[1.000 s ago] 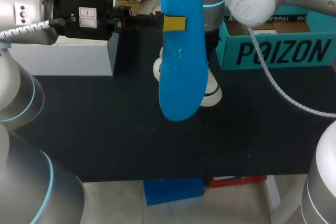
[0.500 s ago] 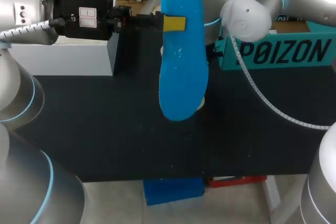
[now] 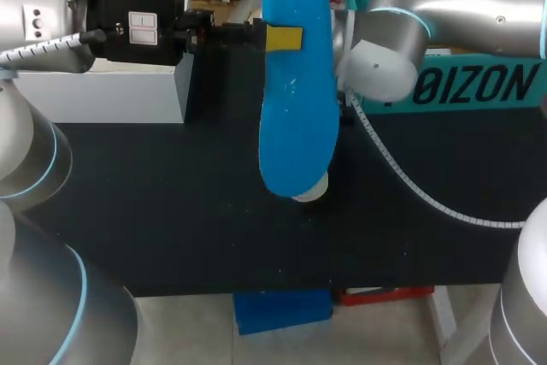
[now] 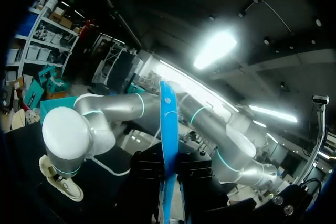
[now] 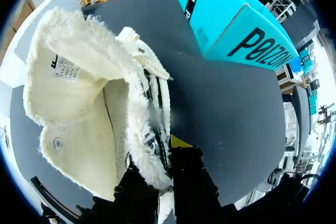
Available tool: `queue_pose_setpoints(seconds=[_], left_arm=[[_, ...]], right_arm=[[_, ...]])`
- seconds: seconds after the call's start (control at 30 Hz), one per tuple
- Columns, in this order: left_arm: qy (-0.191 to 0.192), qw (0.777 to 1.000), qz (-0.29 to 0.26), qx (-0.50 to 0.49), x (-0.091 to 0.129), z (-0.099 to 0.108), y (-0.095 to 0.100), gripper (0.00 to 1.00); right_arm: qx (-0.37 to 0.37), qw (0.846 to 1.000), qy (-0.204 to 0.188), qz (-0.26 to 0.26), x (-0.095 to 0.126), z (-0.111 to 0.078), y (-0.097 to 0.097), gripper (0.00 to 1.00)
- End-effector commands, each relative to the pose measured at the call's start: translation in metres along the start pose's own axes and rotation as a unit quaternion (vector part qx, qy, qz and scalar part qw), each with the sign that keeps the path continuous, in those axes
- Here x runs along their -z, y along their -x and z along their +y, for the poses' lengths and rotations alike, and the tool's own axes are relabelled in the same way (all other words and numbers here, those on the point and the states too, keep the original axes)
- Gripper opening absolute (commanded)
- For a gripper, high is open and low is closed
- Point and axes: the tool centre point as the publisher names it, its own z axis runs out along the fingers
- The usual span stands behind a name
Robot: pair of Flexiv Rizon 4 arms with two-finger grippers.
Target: Take the shoe out of the shoebox, open the shoe tongue, remove and reinsert the insole, then place the shoe into the shoebox
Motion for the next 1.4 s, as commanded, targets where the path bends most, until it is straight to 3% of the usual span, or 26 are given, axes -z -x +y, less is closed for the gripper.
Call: queue_pose_setpoints(seconds=[0.03,0.2,0.43,0.47,0.5,0.8,0.9,1.0,1.03,1.4], left_arm=[[0.002,1.0,-0.002,0.001,-0.002,-0.001,0.0,0.0],[0.002,1.0,-0.002,0.001,-0.002,-0.001,0.0,0.0],[0.002,1.0,-0.002,0.001,-0.002,-0.001,0.0,0.0],[0.002,1.0,-0.002,0.001,-0.002,-0.001,0.0,0.0],[0.002,1.0,-0.002,0.001,-0.002,-0.001,0.0,0.0],[0.002,1.0,-0.002,0.001,-0.002,-0.001,0.0,0.0],[0.002,1.0,-0.002,0.001,-0.002,-0.001,0.0,0.0],[0.002,1.0,-0.002,0.001,-0.002,-0.001,0.0,0.0],[0.002,1.0,-0.002,0.001,-0.002,-0.001,0.0,0.0],[0.002,1.0,-0.002,0.001,-0.002,-0.001,0.0,0.0]], right_arm=[[-0.012,1.0,-0.009,-0.004,-0.018,0.002,-0.008,0.0],[-0.018,1.0,-0.016,-0.005,-0.03,-0.005,-0.011,0.0],[-0.03,0.999,-0.027,-0.01,-0.039,-0.012,-0.001,0.0],[-0.033,0.999,-0.033,-0.009,-0.04,-0.013,0.001,0.04],[-0.041,0.999,-0.035,-0.007,-0.04,-0.014,0.003,1.0],[-0.053,0.992,-0.032,0.11,0.007,-0.006,0.024,1.0],[-0.057,0.977,-0.031,0.203,0.026,-0.002,0.028,1.0],[-0.004,0.933,-0.049,0.357,0.045,0.003,0.026,1.0],[0.033,0.934,-0.034,0.354,0.054,0.004,0.024,1.0],[0.033,0.934,-0.034,0.354,0.054,0.004,0.024,1.0]])
